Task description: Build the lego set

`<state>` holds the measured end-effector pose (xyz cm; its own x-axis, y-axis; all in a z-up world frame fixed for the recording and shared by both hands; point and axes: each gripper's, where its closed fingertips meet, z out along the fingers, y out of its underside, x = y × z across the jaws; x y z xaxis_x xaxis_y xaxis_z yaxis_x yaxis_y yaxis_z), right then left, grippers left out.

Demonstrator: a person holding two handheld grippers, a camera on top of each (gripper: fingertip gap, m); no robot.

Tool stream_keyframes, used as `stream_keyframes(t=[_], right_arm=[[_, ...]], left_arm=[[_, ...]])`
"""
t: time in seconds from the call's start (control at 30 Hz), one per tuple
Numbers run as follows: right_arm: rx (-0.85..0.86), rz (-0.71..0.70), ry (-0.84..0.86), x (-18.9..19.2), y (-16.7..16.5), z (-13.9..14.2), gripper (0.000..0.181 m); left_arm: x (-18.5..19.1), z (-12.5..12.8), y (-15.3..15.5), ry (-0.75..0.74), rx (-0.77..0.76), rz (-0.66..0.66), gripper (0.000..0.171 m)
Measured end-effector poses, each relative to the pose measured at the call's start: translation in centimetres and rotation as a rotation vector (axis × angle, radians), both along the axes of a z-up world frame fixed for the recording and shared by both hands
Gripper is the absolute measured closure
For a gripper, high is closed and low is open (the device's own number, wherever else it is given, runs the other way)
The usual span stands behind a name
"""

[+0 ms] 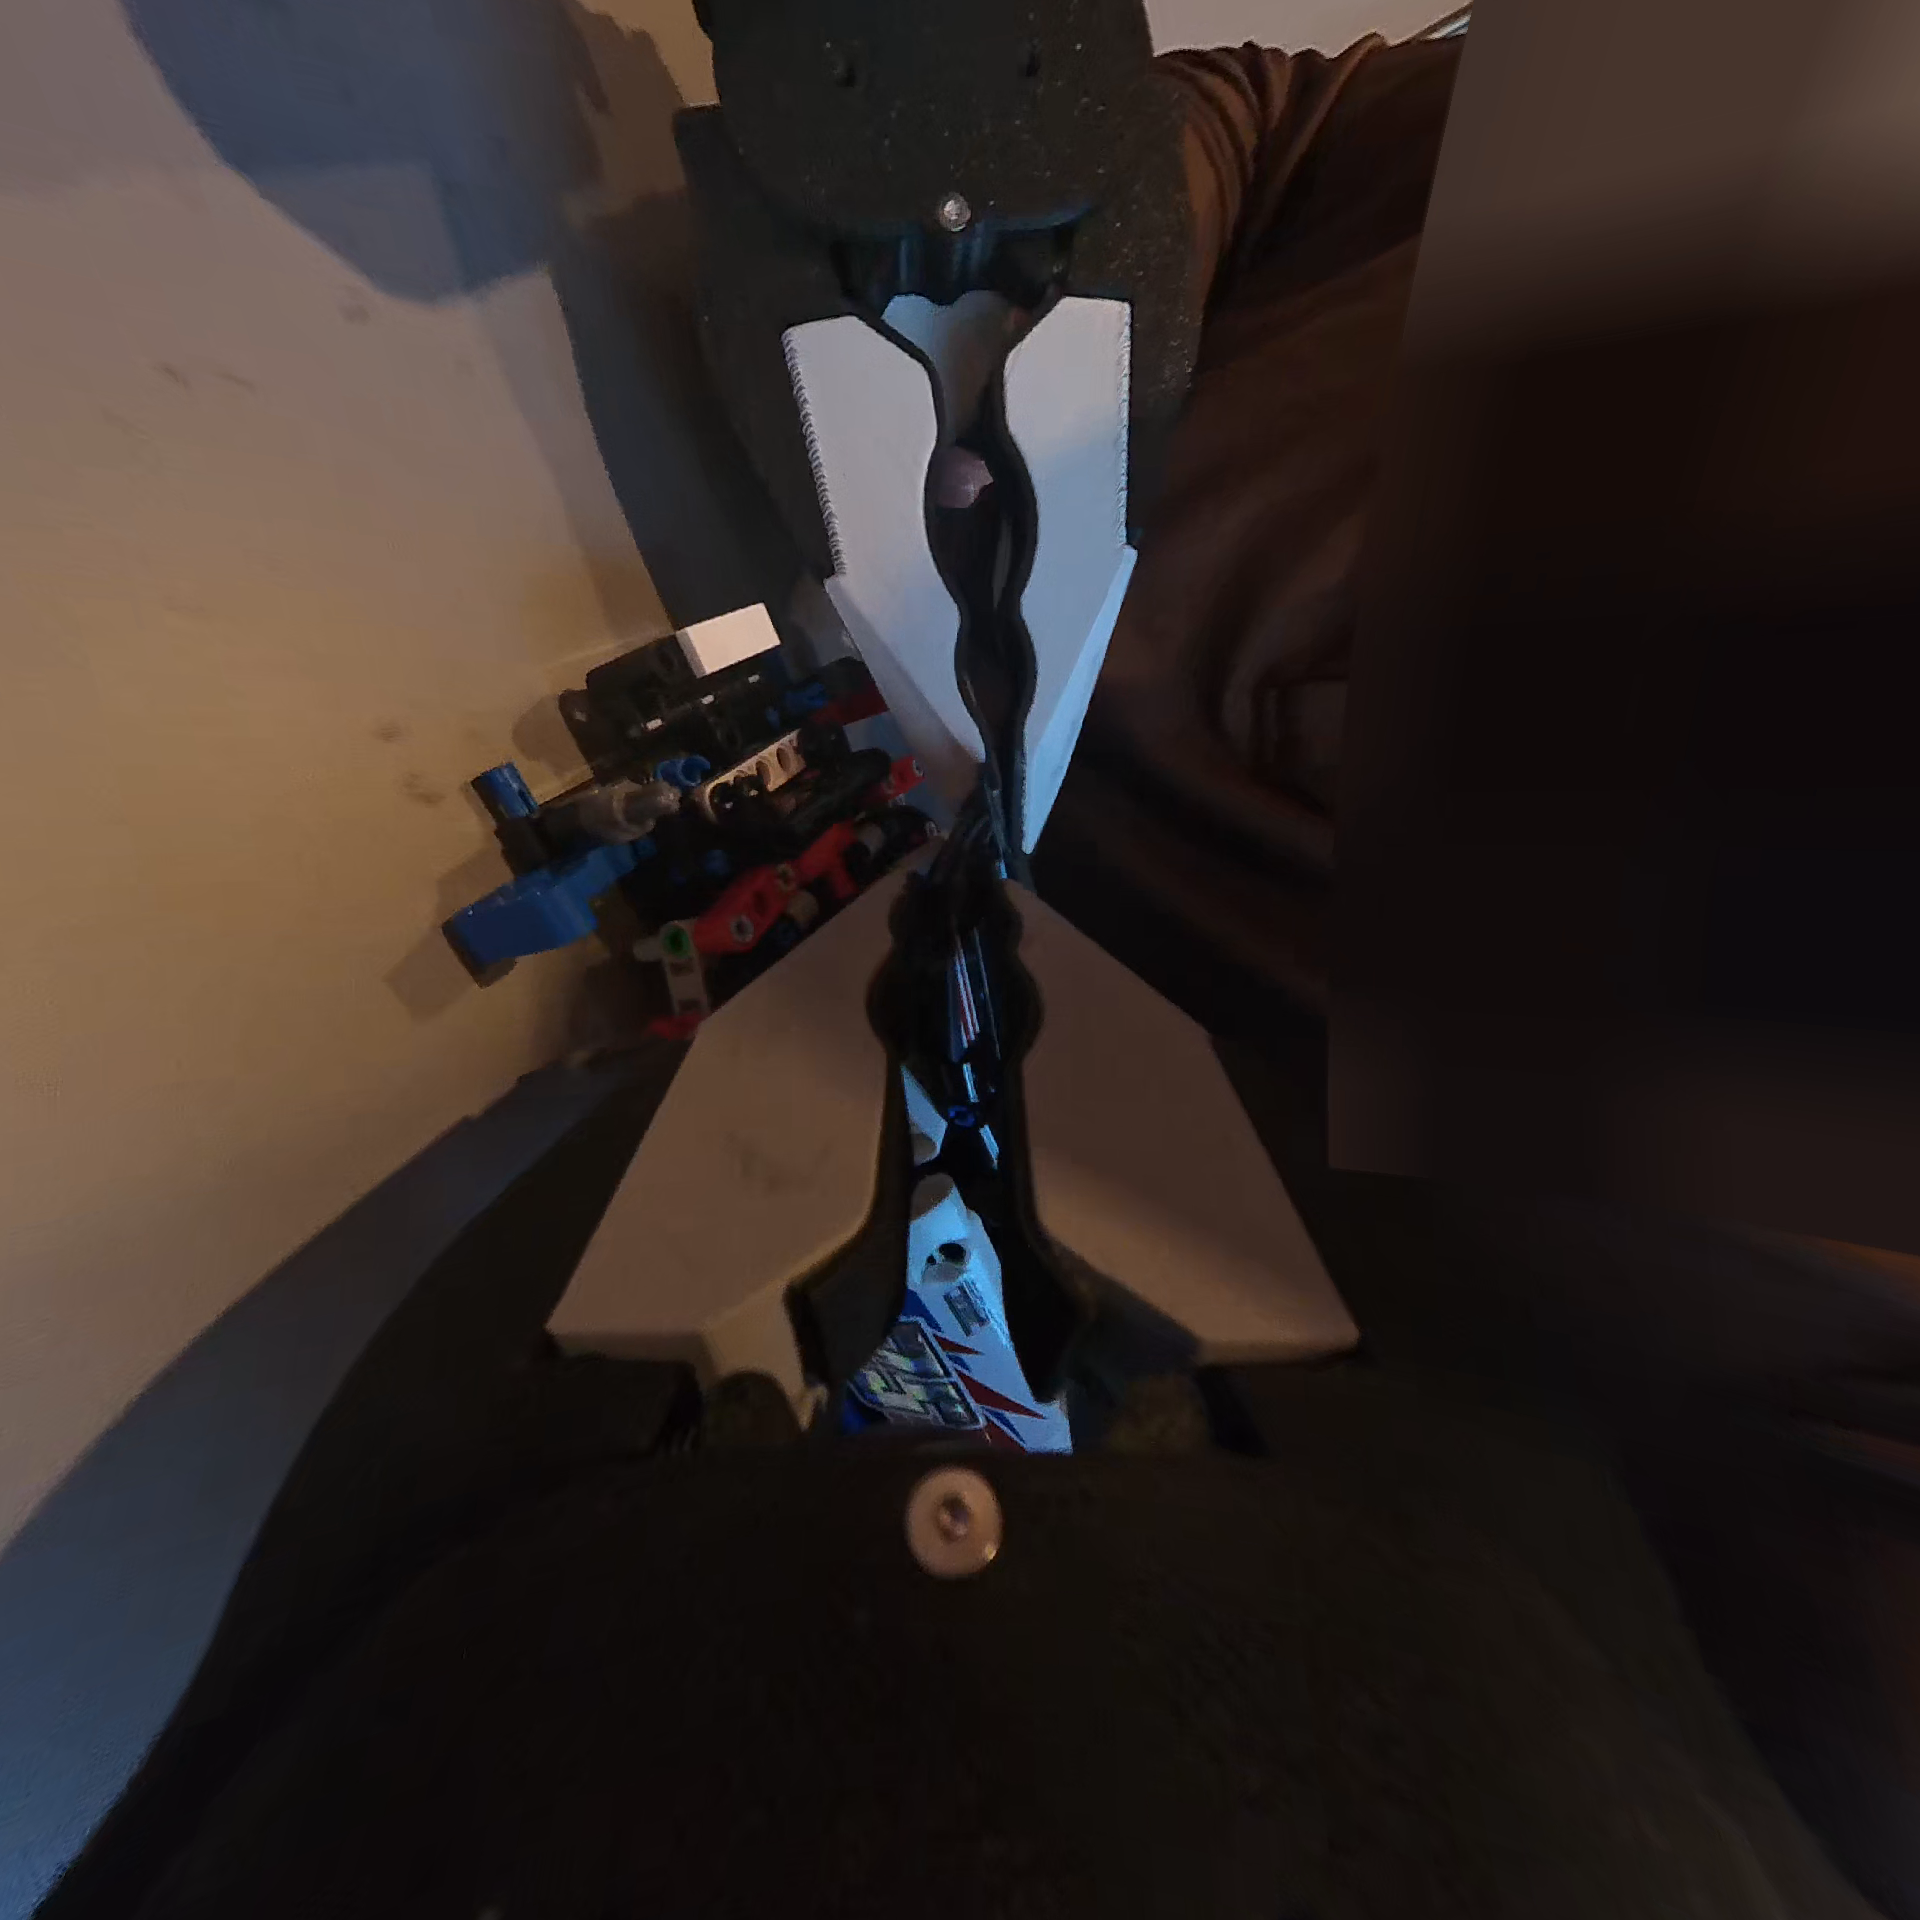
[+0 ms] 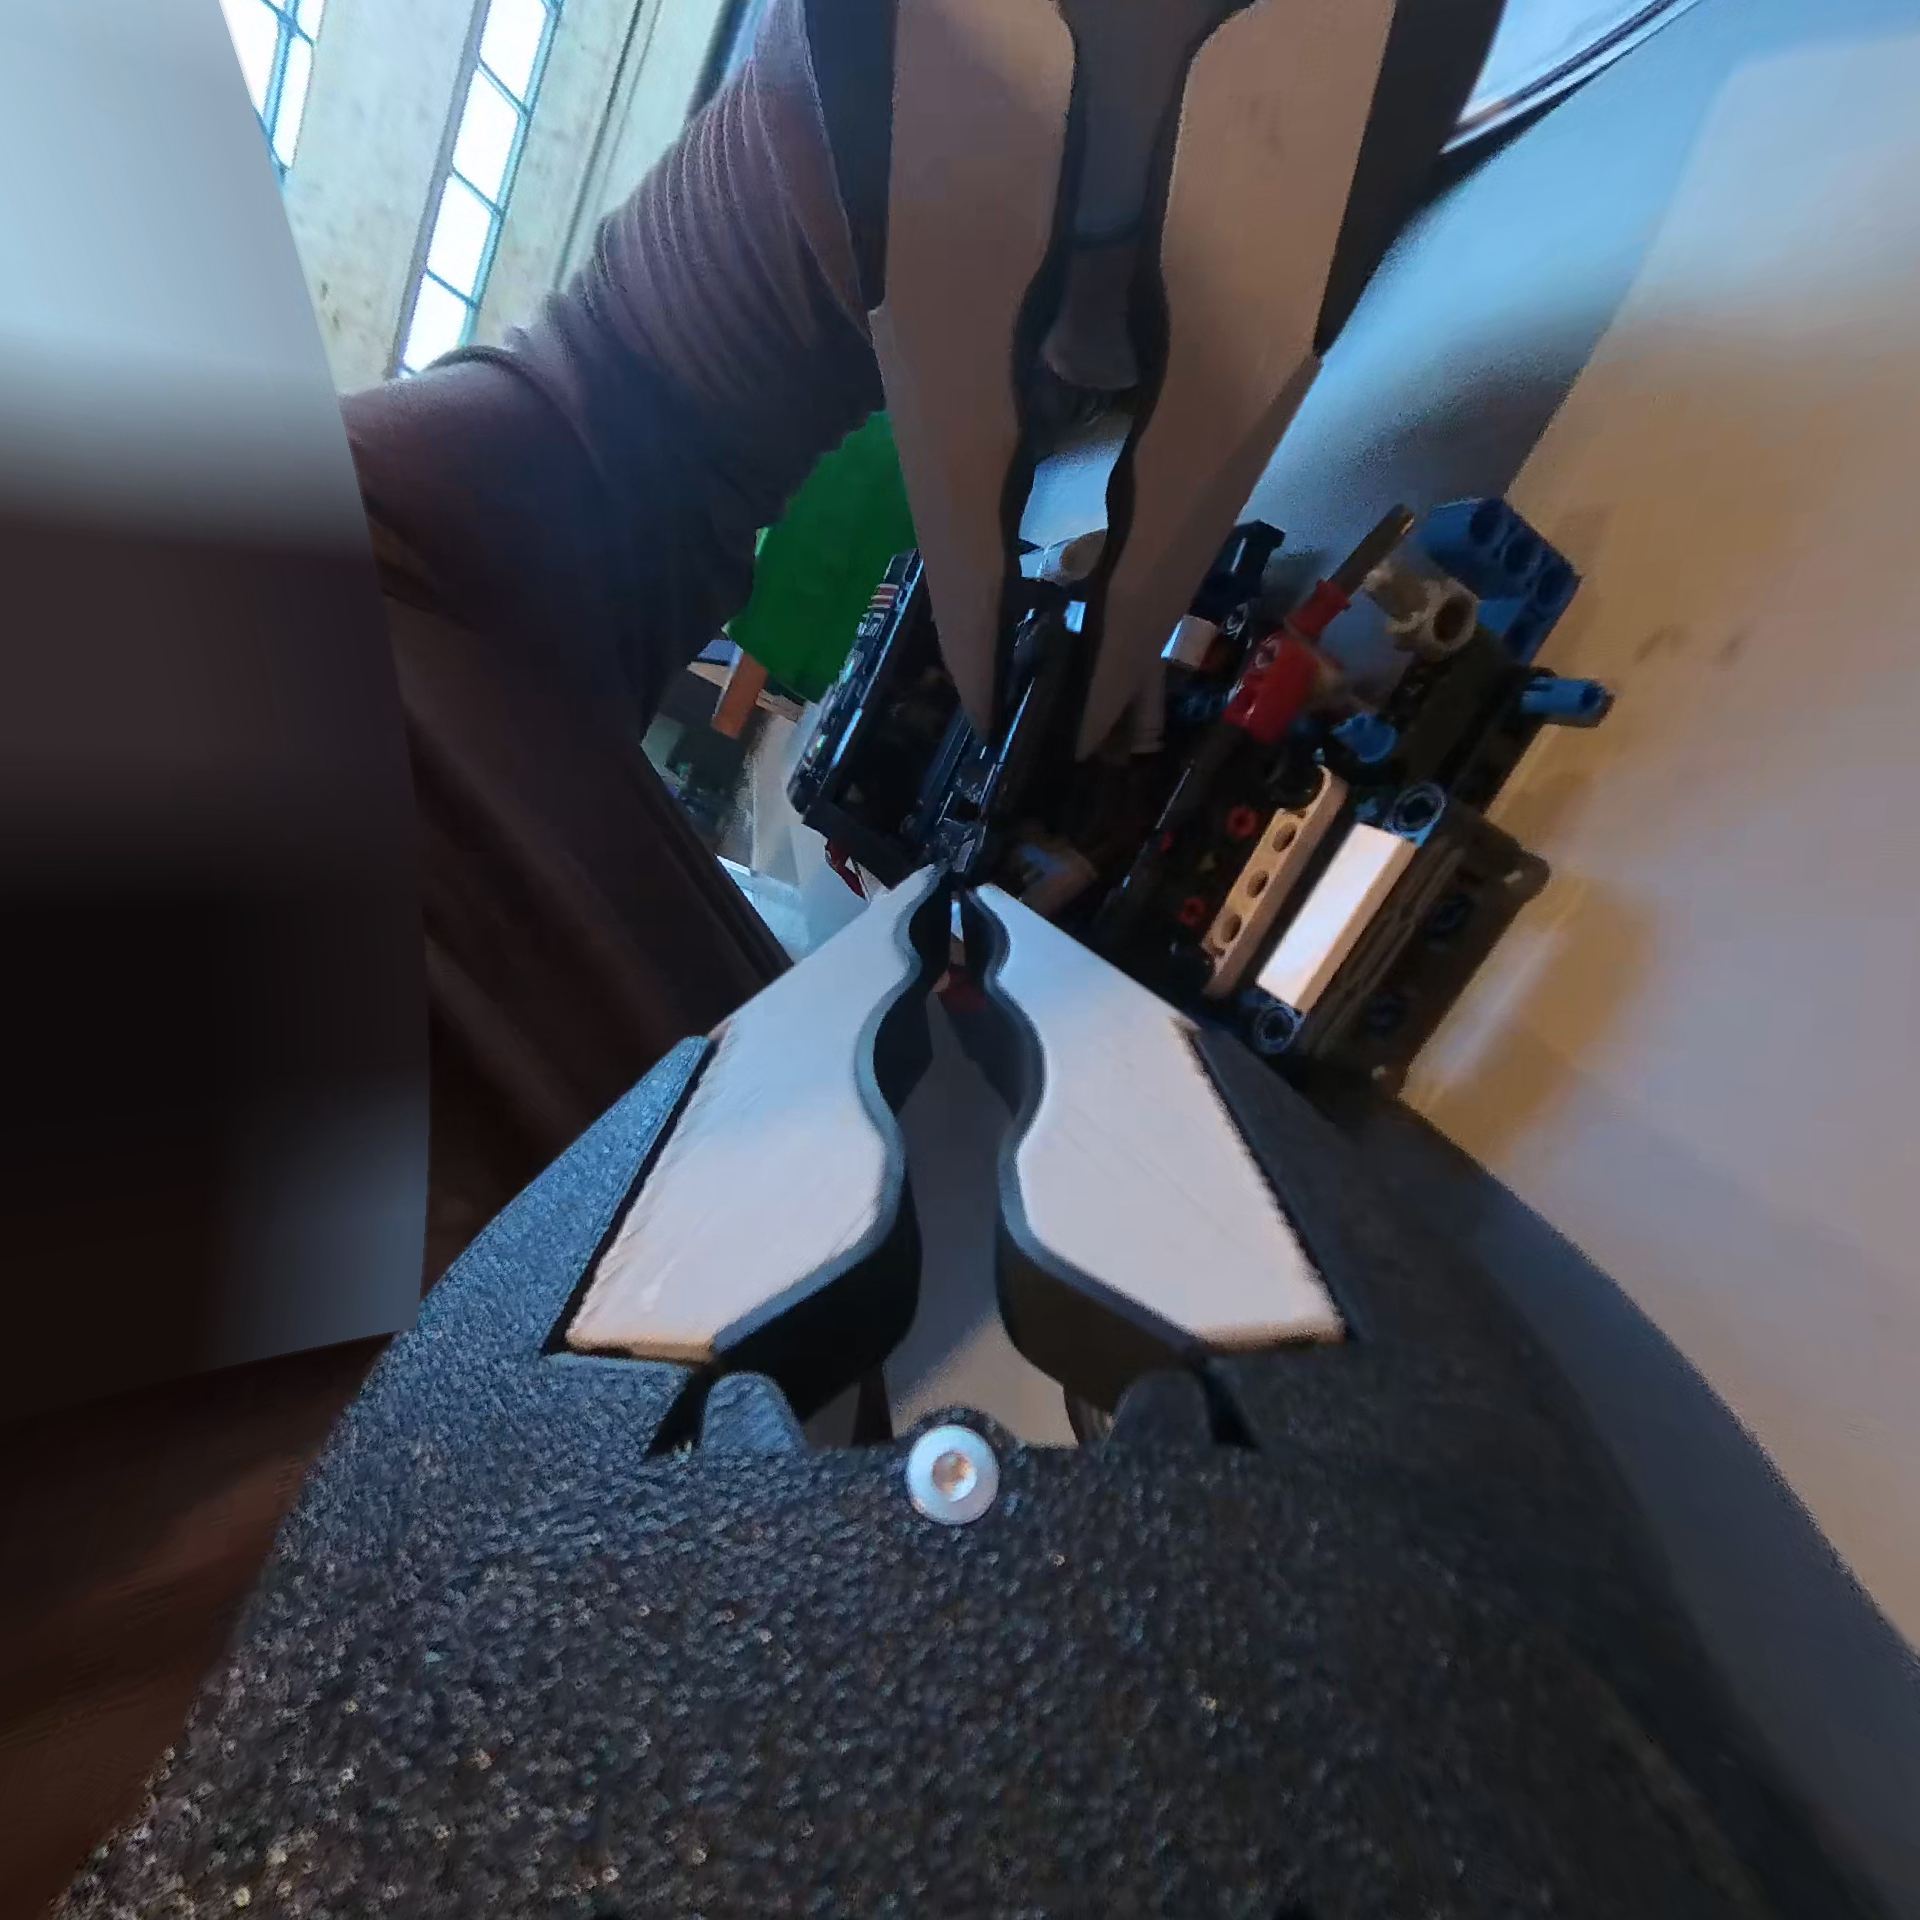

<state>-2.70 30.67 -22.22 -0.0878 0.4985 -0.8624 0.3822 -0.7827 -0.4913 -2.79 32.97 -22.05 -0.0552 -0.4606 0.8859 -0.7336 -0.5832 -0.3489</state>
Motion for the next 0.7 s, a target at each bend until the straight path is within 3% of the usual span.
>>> stream_keyframes(t=[0.33, 0.47, 0.63, 0.7], right_arm=[[0.05, -0.046, -0.019, 0.4, 0.1, 0.1, 0.175], [0.013, -0.076, -0.014, 0.7, -0.4, 0.2, 0.164], [0.134, -0.105, -0.006, 1.7, -0.1, 1.1, 0.155], [0.249, -0.082, -0.046, 2.3, -0.1, 0.6, 0.149]], left_arm=[[0.0, -0.3, 0.4, 0.027, -0.013, 0.067, 0.161], [-0.7, -0.9, 1.7, 0.064, 0.022, 0.126, 0.148], [-2.8, -0.1, 4.8, 0.128, 0.127, 0.274, 0.119], [-3.7, 0.9, 5.0, 0.163, 0.201, 0.317, 0.115]])
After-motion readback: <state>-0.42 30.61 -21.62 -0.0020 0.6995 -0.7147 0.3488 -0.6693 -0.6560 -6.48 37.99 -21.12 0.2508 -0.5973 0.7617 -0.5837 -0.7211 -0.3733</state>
